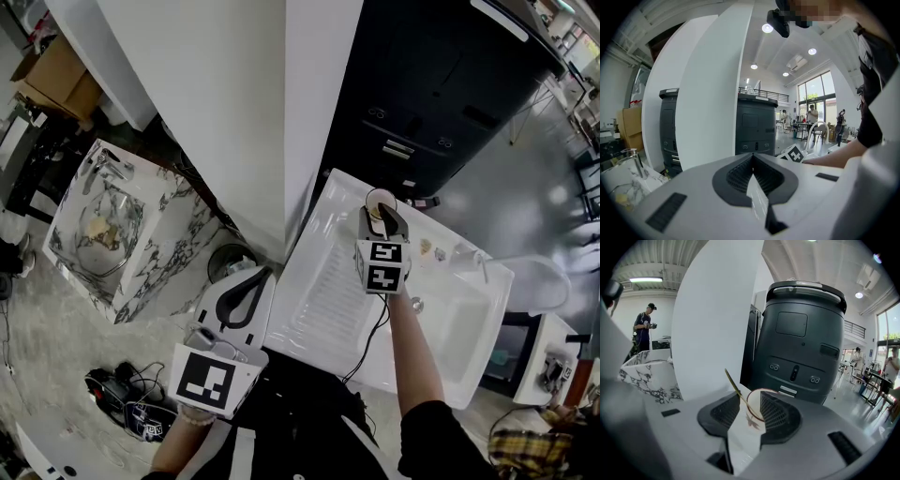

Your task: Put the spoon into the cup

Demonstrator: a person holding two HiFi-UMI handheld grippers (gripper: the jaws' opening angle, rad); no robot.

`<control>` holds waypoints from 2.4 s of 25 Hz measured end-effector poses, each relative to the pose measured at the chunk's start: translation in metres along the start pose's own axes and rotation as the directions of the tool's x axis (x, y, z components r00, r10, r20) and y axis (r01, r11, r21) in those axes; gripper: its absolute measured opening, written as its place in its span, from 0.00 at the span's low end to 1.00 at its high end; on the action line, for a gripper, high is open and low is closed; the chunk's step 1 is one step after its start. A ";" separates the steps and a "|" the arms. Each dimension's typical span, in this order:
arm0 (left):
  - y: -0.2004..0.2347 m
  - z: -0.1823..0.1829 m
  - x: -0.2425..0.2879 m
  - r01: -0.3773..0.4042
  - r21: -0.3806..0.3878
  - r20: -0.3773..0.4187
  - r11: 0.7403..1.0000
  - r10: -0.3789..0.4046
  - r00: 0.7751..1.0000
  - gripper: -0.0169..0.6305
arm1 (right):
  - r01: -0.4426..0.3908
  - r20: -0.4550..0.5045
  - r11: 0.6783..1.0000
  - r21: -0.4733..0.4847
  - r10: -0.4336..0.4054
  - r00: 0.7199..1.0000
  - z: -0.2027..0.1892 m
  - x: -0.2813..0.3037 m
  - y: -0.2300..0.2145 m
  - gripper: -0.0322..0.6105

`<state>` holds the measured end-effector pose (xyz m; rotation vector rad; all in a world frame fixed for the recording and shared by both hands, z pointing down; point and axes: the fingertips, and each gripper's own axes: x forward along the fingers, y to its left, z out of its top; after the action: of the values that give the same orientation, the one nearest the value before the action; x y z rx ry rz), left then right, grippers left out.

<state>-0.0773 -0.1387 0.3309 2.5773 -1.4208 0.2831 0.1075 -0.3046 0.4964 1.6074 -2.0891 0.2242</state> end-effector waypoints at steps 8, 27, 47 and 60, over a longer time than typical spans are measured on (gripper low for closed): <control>-0.001 -0.001 0.000 0.012 0.001 0.000 1.000 -0.012 1.000 0.03 | -0.033 0.040 0.999 -0.012 0.033 0.999 0.010 -0.010 0.011 0.28; -0.027 0.002 0.024 0.147 0.051 0.008 0.988 -0.147 0.989 0.03 | 0.017 0.139 0.993 0.121 -0.034 0.990 0.005 -0.098 0.006 0.16; -0.056 0.019 0.041 0.269 0.119 0.033 0.956 -0.275 0.961 0.03 | 0.067 0.237 0.979 0.191 -0.112 0.965 0.032 -0.204 0.004 0.05; -0.061 0.026 0.043 0.301 0.129 0.041 0.945 -0.309 0.950 0.03 | 0.101 0.270 0.973 0.207 -0.155 0.950 0.048 -0.244 0.014 0.05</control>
<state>-0.0010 -0.1477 0.3127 2.8762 -1.0254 0.2524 0.1267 -0.1101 0.3416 1.9856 -2.2169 0.1599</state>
